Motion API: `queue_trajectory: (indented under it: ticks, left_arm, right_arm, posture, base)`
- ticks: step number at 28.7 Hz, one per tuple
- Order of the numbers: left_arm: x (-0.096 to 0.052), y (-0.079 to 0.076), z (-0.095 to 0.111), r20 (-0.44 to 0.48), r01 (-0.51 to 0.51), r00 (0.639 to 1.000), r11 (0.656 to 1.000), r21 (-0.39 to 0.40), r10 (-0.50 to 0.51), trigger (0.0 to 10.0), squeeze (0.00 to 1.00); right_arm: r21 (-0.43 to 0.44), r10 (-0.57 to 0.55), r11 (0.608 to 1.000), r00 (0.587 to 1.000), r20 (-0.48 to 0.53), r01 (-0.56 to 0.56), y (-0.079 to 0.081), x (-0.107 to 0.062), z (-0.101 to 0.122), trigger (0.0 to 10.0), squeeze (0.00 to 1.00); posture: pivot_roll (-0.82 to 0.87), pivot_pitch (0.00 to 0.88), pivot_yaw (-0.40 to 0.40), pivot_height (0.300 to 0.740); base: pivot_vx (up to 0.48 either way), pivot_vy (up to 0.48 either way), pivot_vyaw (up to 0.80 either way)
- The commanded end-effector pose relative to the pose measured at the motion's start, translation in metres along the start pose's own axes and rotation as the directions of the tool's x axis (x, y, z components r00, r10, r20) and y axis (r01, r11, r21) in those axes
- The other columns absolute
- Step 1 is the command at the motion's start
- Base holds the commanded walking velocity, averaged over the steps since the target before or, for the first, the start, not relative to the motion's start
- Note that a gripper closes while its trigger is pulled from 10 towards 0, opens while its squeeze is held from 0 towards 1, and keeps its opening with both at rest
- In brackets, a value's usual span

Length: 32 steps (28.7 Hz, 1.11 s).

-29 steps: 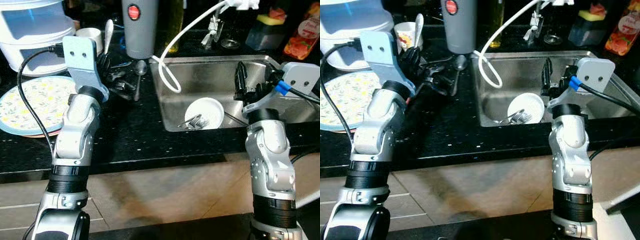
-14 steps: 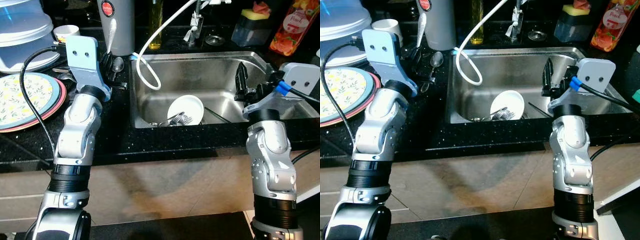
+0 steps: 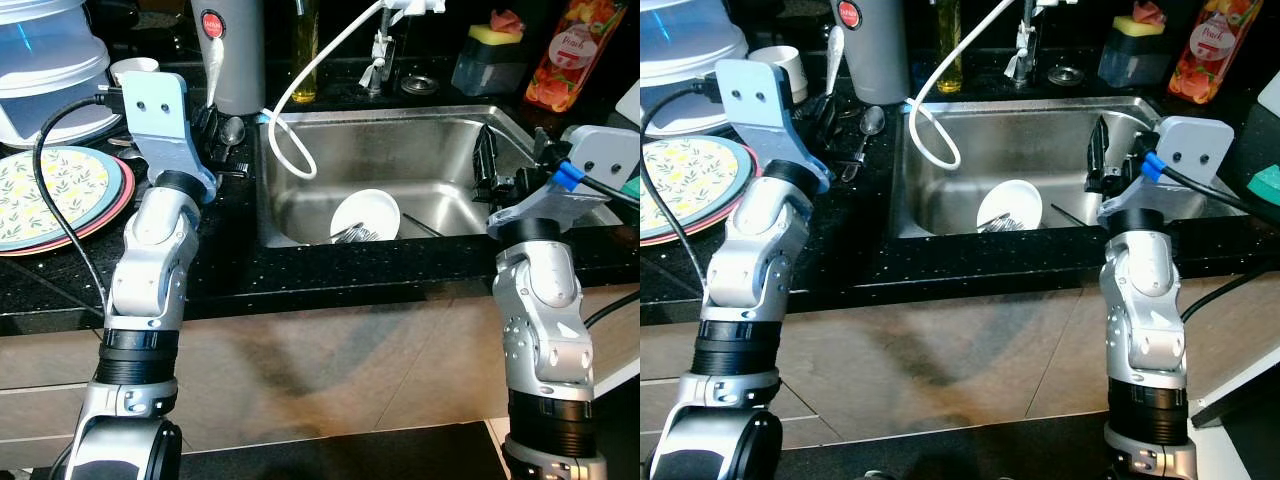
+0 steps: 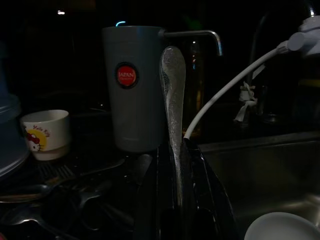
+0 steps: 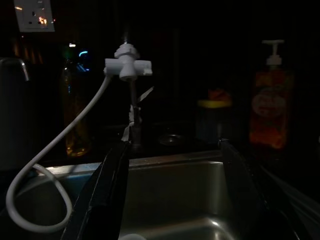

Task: Kitchen organization

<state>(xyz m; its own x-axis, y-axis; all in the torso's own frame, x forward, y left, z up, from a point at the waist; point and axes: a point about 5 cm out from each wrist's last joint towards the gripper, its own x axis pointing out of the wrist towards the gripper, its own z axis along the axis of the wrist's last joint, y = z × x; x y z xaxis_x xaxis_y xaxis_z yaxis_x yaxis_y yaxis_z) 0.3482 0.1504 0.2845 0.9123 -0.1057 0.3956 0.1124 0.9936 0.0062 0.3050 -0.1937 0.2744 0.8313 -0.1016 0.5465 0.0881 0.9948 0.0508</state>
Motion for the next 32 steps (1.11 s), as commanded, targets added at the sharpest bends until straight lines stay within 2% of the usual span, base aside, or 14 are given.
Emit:
queue_trajectory:
  ticks: [1,7,13,14,15,16,18,20,23,24,25,26,29,32]
  left_arm:
    - [0.000,0.000,0.000,-0.005,-0.002,1.000,1.000,-0.017,0.002,10.0,0.00]
    - [0.000,-0.002,-0.002,-0.019,0.016,1.000,1.000,-0.015,-0.016,10.0,0.00]
    - [0.011,-0.017,-0.007,-0.172,0.269,0.946,0.961,-0.062,-0.275,10.0,0.00]
    - [0.011,-0.017,-0.007,-0.172,0.269,0.946,0.961,-0.062,-0.275,10.0,0.00]
    - [0.024,-0.028,0.000,-0.170,0.382,0.898,0.910,-0.159,-0.407,10.0,0.00]
    - [0.029,-0.036,0.003,-0.164,0.434,0.871,0.882,-0.185,-0.463,10.0,0.00]
    - [0.038,-0.054,0.006,-0.163,0.531,0.818,0.833,-0.158,-0.552,10.0,0.00]
    - [0.044,-0.062,0.003,-0.187,0.538,0.805,0.826,-0.168,-0.563,10.0,0.00]
    - [0.053,-0.091,-0.017,-0.273,0.554,0.754,0.801,-0.226,-0.598,10.0,0.01]
    - [0.051,-0.101,-0.024,-0.287,0.575,0.726,0.780,-0.246,-0.625,10.0,0.68]
    - [0.049,-0.107,-0.027,-0.296,0.591,0.704,0.764,-0.261,-0.646,10.0,0.68]
    - [0.047,-0.115,-0.033,-0.316,0.606,0.684,0.753,-0.256,-0.657,10.0,1.00]
    - [0.044,-0.122,-0.042,-0.350,0.617,0.665,0.750,-0.240,-0.659,10.0,1.00]
    - [0.050,-0.122,-0.031,-0.260,0.625,0.694,0.741,-0.245,-0.672,10.0,1.00]
  right_arm:
    - [0.009,0.005,1.000,1.000,0.000,-0.005,0.001,-0.001,0.001,10.0,0.00]
    - [0.010,0.004,1.000,1.000,0.000,-0.004,0.001,-0.001,0.001,10.0,0.00]
    - [-0.003,0.009,1.000,1.000,-0.006,-0.009,0.001,0.001,0.001,10.0,0.00]
    - [-0.003,0.009,1.000,1.000,-0.006,-0.009,0.001,0.001,0.001,10.0,0.00]
    - [-0.014,0.019,1.000,1.000,-0.004,-0.019,0.001,0.003,0.002,10.0,0.00]
    - [-0.015,0.022,1.000,1.000,-0.002,-0.022,0.001,0.004,0.002,10.0,0.00]
    - [-0.015,0.031,0.999,0.999,0.009,-0.031,0.003,0.006,0.004,10.0,0.00]
    - [-0.011,0.036,0.999,0.999,0.016,-0.036,0.004,0.008,0.006,10.0,0.00]
    - [-0.005,0.040,0.999,0.999,0.028,-0.040,0.005,0.010,0.009,10.0,0.00]
    - [-0.005,0.041,0.999,0.999,0.027,-0.041,0.006,0.010,0.009,10.0,0.00]
    - [-0.004,0.041,0.999,0.999,0.025,-0.041,0.006,0.010,0.008,10.0,0.00]
    - [-0.005,0.045,0.999,0.999,0.022,-0.045,0.007,0.009,0.007,10.0,0.00]
    - [-0.006,0.051,0.999,0.999,0.019,-0.051,0.008,0.009,0.007,10.0,0.00]
    - [-0.008,0.045,0.999,0.999,0.020,-0.045,0.007,0.008,0.008,10.0,0.00]
  posture:
    - [0.05,0.096,-0.004,0.740]
    - [0.05,0.095,-0.003,0.740]
    - [0.06,0.096,-0.011,0.740]
    - [0.06,0.096,-0.011,0.740]
    - [0.06,0.101,-0.015,0.740]
    - [0.07,0.101,-0.016,0.740]
    - [0.07,0.103,-0.013,0.740]
    - [0.07,0.101,-0.010,0.740]
    - [0.07,0.100,-0.011,0.740]
    - [0.07,0.100,-0.011,0.740]
    - [0.07,0.100,-0.011,0.740]
    - [0.05,0.097,-0.008,0.740]
    - [0.05,0.096,-0.005,0.740]
    - [0.04,0.093,-0.002,0.740]
  base:
    - [0.000,0.000,0.00]
    - [0.000,0.000,0.00]
    - [0.000,0.000,0.00]
    - [0.000,0.000,0.00]
    - [0.000,0.000,0.00]
    - [0.000,0.000,0.00]
    - [0.000,0.000,0.00]
    - [0.000,0.000,0.00]
    - [0.000,0.000,0.00]
    - [0.000,0.000,0.00]
    - [0.000,0.000,0.00]
    - [0.000,0.000,0.00]
    - [0.000,0.000,0.00]
    - [0.000,0.000,0.00]
